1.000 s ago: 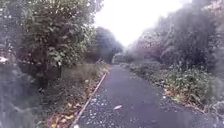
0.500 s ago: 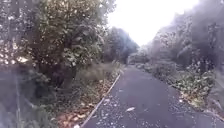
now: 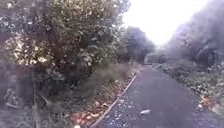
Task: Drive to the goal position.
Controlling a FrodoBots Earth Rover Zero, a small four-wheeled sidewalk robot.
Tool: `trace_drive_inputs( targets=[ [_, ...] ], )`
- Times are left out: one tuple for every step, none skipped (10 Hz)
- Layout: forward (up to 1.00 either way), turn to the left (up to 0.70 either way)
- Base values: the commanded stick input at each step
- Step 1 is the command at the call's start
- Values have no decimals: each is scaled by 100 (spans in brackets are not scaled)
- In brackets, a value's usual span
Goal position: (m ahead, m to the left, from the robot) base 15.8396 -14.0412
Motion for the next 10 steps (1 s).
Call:
trace_drive_inputs(
  targets=[
    [0, -70],
    [0, -70],
    [0, -70],
    [0, -70],
    [0, -70],
    [0, -70],
    [0, -70],
    [0, -70],
    [0, -70],
    [0, -70]
  ],
)
